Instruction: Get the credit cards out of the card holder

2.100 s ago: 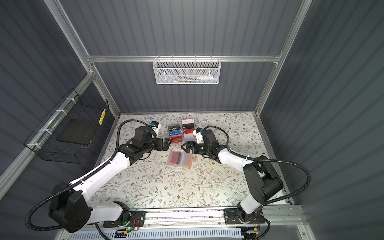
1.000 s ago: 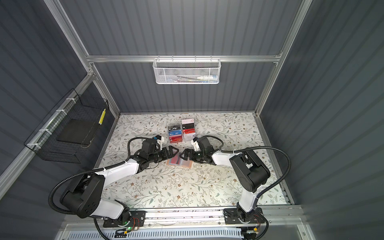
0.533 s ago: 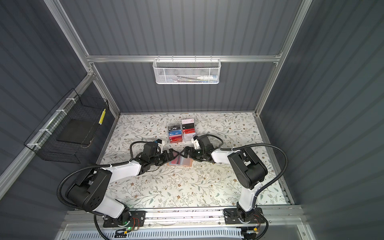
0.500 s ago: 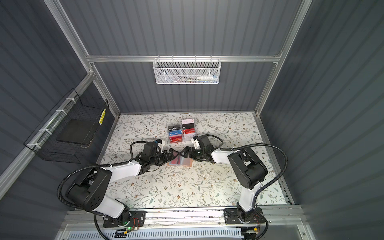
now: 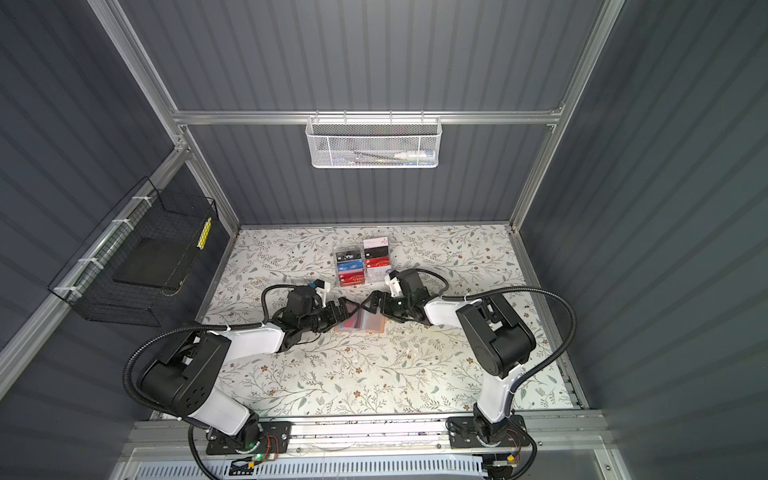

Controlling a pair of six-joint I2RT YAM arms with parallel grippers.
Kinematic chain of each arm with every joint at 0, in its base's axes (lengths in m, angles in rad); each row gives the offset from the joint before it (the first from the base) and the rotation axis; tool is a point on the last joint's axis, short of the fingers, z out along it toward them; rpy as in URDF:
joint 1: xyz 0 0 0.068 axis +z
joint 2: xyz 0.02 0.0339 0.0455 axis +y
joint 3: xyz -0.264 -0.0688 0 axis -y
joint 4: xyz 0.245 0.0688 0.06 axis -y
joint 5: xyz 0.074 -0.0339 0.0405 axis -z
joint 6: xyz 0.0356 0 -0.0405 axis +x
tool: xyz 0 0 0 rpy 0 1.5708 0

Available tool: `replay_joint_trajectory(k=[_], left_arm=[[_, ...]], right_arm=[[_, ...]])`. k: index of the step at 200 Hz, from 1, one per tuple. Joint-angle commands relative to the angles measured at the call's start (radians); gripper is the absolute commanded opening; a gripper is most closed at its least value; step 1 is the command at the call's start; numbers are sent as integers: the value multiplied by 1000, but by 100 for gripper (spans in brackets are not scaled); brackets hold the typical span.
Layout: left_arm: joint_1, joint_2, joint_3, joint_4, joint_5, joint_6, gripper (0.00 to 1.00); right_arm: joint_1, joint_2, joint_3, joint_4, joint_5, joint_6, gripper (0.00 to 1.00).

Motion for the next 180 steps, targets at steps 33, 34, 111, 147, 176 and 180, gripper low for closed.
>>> replay_joint_trajectory(k=[33, 34, 111, 147, 176, 180], left_arm=[[3, -15, -22, -10, 10, -14, 100], [3, -15, -22, -9, 10, -15, 100], [3, 22, -47, 83, 38, -61, 100], [3, 30, -63, 142, 48, -94, 100], [2, 39, -75, 189, 55, -117, 100], [2, 40, -77, 195, 55, -120, 100]], right_arm=[[-4, 24, -13, 18, -14, 9, 99], [-4, 24, -13, 18, -14, 9, 99], [-4, 31, -12, 21, -16, 13, 99], [-5, 44, -13, 37, -29, 27, 99], [-4, 49, -10, 37, -31, 27, 99], [-5, 50, -10, 37, -31, 26, 99]])
